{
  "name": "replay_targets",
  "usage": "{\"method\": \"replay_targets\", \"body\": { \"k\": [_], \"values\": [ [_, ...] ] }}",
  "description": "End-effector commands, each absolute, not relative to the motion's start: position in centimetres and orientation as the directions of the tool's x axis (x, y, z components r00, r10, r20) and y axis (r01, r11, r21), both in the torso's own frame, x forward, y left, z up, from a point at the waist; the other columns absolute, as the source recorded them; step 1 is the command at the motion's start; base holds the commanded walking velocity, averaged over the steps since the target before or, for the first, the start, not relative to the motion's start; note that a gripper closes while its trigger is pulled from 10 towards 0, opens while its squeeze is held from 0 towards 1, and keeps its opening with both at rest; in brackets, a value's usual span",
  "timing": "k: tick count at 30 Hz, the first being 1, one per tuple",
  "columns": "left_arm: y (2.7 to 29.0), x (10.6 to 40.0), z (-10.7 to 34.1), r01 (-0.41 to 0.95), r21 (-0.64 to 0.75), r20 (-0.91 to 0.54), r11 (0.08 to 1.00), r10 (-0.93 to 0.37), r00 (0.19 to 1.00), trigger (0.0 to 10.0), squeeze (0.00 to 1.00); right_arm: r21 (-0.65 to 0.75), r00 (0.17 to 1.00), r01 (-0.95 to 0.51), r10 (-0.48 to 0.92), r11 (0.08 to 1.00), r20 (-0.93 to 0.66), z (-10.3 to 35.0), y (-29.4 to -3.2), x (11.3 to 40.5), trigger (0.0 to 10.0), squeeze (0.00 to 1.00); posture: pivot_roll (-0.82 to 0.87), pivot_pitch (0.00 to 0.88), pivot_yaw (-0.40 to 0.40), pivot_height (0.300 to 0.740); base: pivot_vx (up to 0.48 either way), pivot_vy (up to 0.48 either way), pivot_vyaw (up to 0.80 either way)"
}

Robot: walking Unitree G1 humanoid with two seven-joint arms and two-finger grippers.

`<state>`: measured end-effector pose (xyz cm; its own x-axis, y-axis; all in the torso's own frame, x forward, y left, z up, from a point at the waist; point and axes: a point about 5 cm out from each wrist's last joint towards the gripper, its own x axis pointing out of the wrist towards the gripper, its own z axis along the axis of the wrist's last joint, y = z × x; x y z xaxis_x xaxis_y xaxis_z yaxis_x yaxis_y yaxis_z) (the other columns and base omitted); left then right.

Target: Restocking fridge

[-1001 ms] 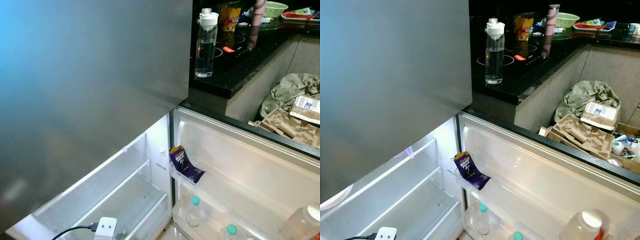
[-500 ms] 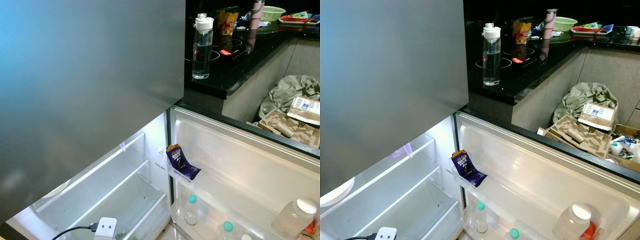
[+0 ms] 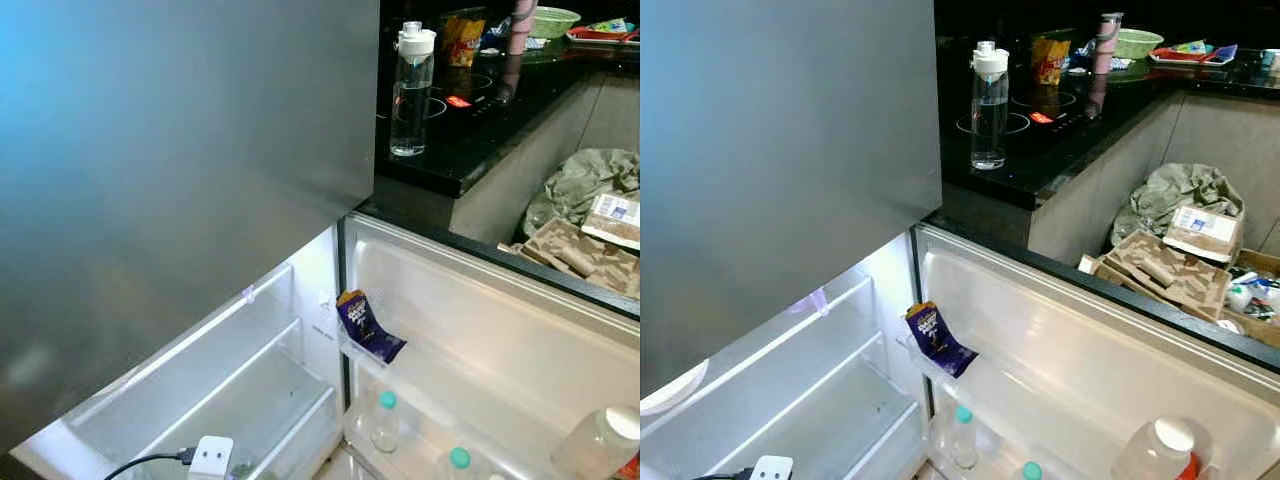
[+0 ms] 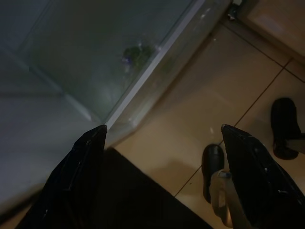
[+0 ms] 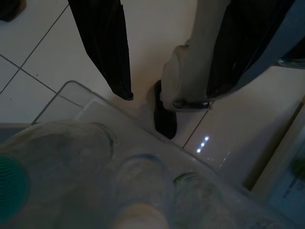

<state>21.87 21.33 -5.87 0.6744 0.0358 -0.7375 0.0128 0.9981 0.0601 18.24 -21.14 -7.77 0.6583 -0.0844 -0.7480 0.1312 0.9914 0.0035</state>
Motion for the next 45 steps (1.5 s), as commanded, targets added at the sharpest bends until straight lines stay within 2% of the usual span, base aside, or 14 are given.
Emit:
{"method": "replay_targets", "body": {
  "k": [1,35,45],
  "values": [
    [21.54,21.08,-6.34,0.021,0.071,-0.761,0.997,0.040,0.648,10.0,0.00,0.009,0.637,0.142,-0.084,0.990,-0.766,-8.17,-20.99,17.53,10.0,0.00,-0.09,0.143,0.049,0.721,0.000,0.000,0.00],
    [21.18,21.40,-6.21,0.025,0.059,-0.752,0.998,0.029,0.658,10.0,0.00,0.005,0.637,0.144,-0.089,0.990,-0.766,-8.10,-21.40,17.48,10.0,0.00,-0.09,0.140,0.045,0.721,0.000,0.000,0.00],
    [21.08,21.43,-6.21,0.025,0.057,-0.751,0.998,0.026,0.659,10.0,0.00,0.005,0.635,0.144,-0.089,0.990,-0.767,-8.12,-21.54,17.38,10.0,0.00,-0.09,0.143,0.044,0.721,-0.296,0.000,0.00]
  ]
}}
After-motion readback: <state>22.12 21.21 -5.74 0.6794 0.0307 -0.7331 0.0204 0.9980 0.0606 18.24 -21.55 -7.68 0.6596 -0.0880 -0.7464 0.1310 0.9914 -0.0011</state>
